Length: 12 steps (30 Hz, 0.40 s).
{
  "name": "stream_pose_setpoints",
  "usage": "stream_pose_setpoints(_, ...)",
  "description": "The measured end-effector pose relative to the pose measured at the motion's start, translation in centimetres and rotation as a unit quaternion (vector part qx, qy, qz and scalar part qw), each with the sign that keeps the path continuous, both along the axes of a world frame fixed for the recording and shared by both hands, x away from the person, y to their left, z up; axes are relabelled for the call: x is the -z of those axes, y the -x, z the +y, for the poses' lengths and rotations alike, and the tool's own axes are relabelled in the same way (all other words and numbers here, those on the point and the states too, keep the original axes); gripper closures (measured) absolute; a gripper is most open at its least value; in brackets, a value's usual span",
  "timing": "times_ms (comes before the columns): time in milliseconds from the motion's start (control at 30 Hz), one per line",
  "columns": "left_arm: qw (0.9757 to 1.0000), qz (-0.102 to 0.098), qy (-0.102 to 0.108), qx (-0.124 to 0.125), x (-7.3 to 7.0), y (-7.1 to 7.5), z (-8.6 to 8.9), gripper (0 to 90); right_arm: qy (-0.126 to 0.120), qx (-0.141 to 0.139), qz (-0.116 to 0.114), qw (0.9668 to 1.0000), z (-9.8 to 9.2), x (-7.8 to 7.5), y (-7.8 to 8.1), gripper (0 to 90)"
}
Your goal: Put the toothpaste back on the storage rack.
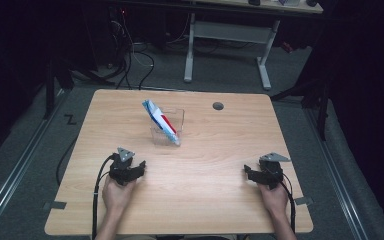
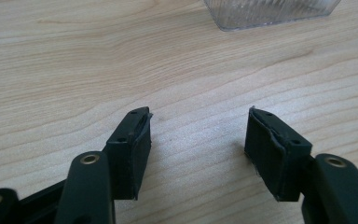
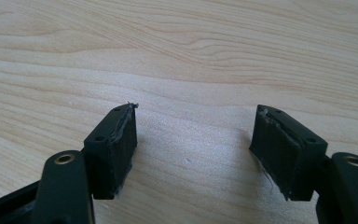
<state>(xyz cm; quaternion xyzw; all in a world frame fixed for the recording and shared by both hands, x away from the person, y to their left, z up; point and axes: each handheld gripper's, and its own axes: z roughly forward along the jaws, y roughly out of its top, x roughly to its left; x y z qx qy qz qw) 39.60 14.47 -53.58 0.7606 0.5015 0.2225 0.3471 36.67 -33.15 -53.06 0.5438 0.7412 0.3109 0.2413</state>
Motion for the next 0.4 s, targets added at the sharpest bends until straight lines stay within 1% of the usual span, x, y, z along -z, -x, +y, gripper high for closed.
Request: stream_pose_setpoints(400,1.0,0.002,0.006,0.002,0.0,-0.03,0.08,39.2,0.0,0.0,0.0,1.0,0.0,0.0,0.0,31.0)
